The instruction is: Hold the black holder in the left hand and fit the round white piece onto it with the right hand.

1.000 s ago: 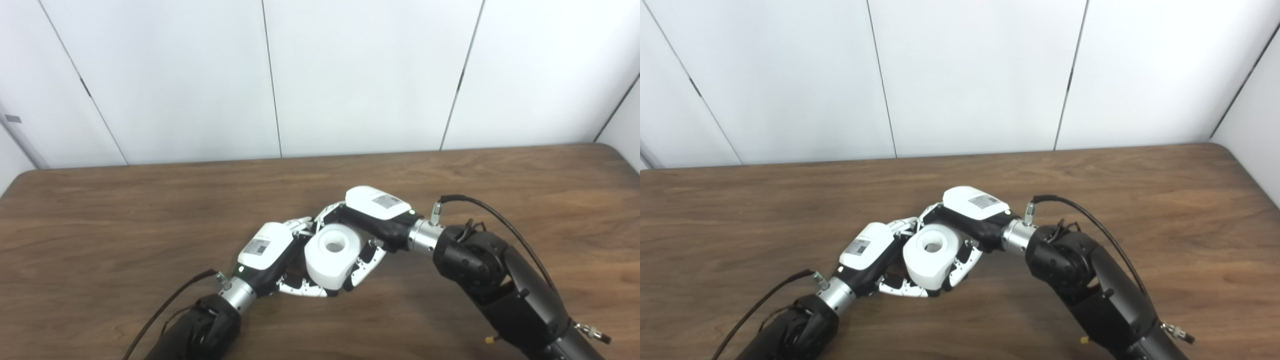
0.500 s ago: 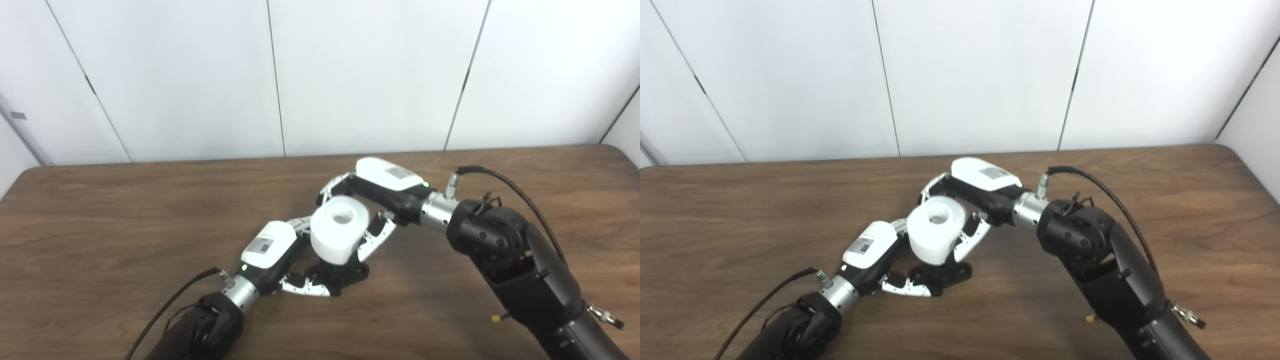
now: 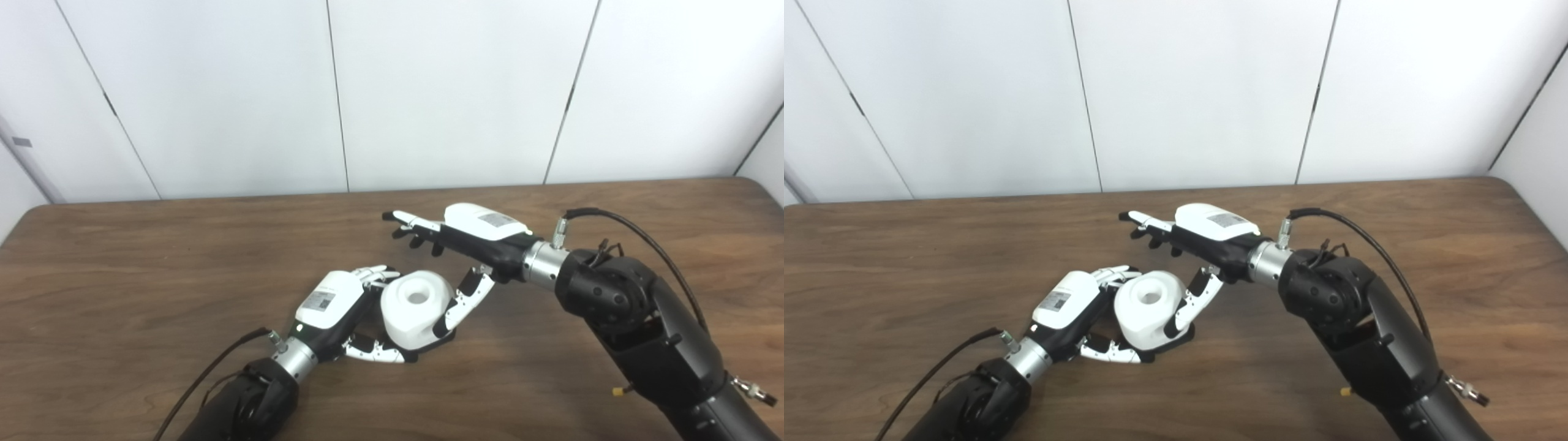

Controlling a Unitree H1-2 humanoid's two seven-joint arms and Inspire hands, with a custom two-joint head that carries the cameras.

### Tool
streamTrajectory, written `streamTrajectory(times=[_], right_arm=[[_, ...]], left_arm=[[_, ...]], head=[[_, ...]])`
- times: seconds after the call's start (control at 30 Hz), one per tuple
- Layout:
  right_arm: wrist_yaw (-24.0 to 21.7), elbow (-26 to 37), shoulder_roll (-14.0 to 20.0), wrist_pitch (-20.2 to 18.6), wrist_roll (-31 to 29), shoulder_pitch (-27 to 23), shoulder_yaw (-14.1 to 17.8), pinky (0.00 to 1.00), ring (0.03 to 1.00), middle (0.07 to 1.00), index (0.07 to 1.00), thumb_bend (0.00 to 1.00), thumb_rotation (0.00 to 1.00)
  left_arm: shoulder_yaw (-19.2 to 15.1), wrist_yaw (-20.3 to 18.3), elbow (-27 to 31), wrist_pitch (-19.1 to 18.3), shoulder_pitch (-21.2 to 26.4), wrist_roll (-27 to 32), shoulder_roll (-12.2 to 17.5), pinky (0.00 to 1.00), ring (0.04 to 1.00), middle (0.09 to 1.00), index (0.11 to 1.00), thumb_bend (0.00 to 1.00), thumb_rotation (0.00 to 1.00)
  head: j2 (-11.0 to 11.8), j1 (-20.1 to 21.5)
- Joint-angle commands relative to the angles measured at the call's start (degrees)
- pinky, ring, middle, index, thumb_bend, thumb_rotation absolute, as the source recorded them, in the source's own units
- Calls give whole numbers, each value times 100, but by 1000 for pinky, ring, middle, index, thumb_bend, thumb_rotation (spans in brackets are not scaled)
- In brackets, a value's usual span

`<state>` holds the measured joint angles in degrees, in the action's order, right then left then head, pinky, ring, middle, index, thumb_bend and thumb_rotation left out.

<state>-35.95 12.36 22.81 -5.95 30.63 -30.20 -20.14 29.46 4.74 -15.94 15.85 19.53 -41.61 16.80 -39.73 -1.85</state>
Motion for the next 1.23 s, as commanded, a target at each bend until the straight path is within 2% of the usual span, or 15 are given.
streamTrajectory(times=[0.0,0.17,0.47,0.57,0.77,0.87,0.93,1.07,1.2], right_arm=[[112,127,57,130,-38,-181,80,683,821,883,1000,981,278],[101,146,75,162,-8,-148,47,650,797,872,1000,979,277],[56,156,101,138,5,-135,-7,678,814,882,1000,968,276],[-79,196,140,17,16,-181,-37,691,824,885,1000,964,269],[-943,296,530,-348,41,-479,-205,689,929,994,1000,1000,269],[-1292,362,777,-551,-88,-540,-196,686,947,1000,1000,1000,273],[-1452,400,919,-661,-192,-549,-161,674,922,1000,1000,1000,256],[-1603,506,1168,-867,-304,-505,-44,687,902,1000,1000,1000,230],[-1526,570,1352,-993,-504,-391,215,712,930,1000,1000,1000,207]], left_arm=[[309,-569,-356,-333,-399,-253,0,842,880,828,482,524,58],[316,-579,-345,-323,-398,-251,0,839,882,828,482,525,58],[314,-570,-351,-322,-401,-251,2,841,879,830,482,525,58],[315,-577,-345,-332,-400,-259,7,844,880,831,482,525,58],[303,-586,-347,-339,-405,-238,7,844,880,830,481,525,59],[296,-608,-338,-370,-410,-231,10,852,881,831,482,525,59],[291,-604,-347,-363,-408,-230,24,853,880,832,482,525,59],[272,-603,-346,-349,-410,-210,54,848,875,830,482,524,58],[272,-588,-381,-333,-394,-213,63,842,871,831,482,525,59]], head=[[-2,-7],[-23,-8],[-40,19],[-37,59],[-35,33],[-35,33],[-43,34],[-37,34],[-9,35]])
